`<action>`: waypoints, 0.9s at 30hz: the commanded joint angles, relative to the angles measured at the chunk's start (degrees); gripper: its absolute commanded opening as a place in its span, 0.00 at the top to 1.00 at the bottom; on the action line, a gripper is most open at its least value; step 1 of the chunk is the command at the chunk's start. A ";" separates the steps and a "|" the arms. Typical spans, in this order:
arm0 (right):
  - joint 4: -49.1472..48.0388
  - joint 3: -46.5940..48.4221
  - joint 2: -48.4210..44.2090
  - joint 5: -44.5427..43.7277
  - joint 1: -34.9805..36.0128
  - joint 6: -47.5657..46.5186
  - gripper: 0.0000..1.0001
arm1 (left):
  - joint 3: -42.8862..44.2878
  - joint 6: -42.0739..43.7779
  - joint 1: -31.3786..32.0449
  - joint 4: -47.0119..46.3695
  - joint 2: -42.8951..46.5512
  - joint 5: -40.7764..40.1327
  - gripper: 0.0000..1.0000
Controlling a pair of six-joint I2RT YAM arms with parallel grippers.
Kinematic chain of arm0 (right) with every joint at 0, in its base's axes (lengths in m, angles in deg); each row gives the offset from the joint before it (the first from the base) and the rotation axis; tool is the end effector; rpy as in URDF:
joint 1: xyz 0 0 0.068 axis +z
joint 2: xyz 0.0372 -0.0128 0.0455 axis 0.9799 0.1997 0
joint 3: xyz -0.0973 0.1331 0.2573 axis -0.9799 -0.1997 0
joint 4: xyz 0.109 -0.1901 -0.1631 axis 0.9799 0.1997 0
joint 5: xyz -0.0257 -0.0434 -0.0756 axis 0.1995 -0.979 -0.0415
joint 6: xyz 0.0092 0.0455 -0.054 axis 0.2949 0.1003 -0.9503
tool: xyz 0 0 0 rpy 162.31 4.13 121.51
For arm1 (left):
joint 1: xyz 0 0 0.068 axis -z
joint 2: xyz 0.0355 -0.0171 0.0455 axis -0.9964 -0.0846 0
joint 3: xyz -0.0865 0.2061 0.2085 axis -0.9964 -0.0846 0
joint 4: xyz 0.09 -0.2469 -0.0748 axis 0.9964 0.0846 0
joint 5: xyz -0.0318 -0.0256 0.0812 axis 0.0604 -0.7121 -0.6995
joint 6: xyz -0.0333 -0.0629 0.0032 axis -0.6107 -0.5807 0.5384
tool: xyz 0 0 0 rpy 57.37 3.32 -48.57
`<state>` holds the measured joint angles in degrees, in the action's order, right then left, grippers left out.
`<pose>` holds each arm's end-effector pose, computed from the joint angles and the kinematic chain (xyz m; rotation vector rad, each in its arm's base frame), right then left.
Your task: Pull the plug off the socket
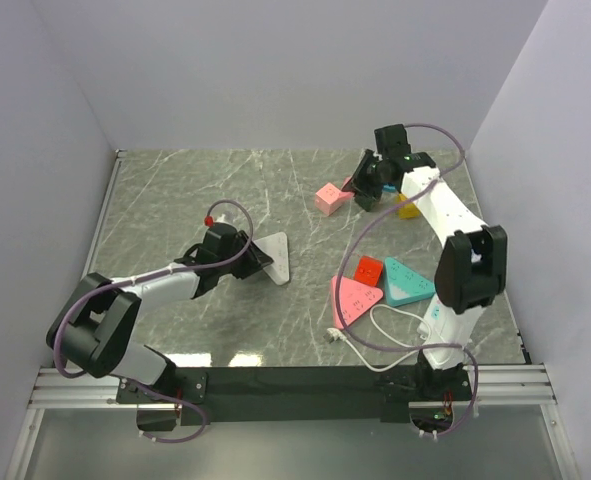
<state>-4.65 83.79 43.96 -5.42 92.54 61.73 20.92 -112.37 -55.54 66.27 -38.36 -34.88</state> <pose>0.4265 0.1201 0.3134 0.4732 2.4569 0.6873 0.2632 -0.1567 0.1800 -0.5751 2.3447 -0.9225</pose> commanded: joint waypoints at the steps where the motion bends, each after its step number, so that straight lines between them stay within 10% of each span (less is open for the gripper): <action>1: -1.27 4.06 4.79 -1.94 0.09 -1.36 1.00 | -0.11 2.20 0.10 -1.72 2.45 1.23 1.00; 15: -2.94 8.80 19.12 -5.81 -2.20 4.00 0.96 | 5.78 10.01 2.03 -6.03 -11.15 22.84 1.00; 23: -1.27 9.86 18.08 -2.83 -3.69 1.46 0.07 | 9.47 12.39 5.46 -4.63 -17.76 30.24 0.99; 27: -0.92 6.44 11.76 -1.68 -3.87 -1.00 0.05 | 9.21 13.36 5.90 -2.35 -18.82 30.41 0.99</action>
<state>-5.89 91.18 63.33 -8.04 89.05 63.05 29.82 -102.32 -50.36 59.58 -55.60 -5.96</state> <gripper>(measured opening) 0.940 0.386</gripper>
